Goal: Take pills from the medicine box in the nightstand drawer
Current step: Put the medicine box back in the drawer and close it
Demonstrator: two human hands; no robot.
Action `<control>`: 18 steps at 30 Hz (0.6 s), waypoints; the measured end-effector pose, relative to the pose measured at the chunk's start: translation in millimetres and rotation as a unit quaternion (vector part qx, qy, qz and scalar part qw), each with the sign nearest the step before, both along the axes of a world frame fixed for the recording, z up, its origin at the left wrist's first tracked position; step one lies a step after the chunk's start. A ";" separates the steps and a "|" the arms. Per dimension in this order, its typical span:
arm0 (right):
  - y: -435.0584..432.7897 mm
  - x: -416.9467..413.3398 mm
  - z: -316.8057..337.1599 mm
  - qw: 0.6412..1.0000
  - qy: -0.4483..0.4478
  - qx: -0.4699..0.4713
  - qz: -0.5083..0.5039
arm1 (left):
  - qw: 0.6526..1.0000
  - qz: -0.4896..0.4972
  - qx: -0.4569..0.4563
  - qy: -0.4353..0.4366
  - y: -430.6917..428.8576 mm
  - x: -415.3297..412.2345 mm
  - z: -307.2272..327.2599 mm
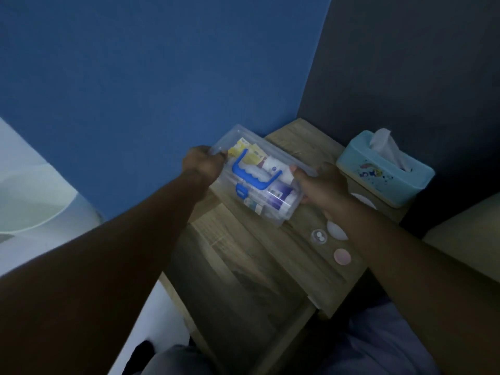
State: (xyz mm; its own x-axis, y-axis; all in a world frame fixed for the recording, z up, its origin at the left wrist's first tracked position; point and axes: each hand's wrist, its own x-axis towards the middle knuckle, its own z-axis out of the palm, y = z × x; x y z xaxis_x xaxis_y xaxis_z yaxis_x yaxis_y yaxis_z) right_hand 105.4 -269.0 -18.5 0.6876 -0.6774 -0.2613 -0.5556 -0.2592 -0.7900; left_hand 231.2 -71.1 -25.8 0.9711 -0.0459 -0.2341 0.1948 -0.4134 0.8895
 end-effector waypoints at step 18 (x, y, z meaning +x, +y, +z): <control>98.1 -126.6 -21.3 0.974 -0.033 0.226 -0.011 | 0.996 -0.030 0.068 0.055 100.6 -96.8 3.7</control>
State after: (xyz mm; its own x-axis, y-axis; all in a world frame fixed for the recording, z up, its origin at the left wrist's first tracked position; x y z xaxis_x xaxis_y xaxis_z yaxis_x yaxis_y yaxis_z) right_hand -21.2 -170.9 -39.8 0.6990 -0.5193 -0.4917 -0.5014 0.1343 -0.8547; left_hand 134.4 29.6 -22.1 0.9360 -0.0642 -0.3460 0.2585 -0.5418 0.7998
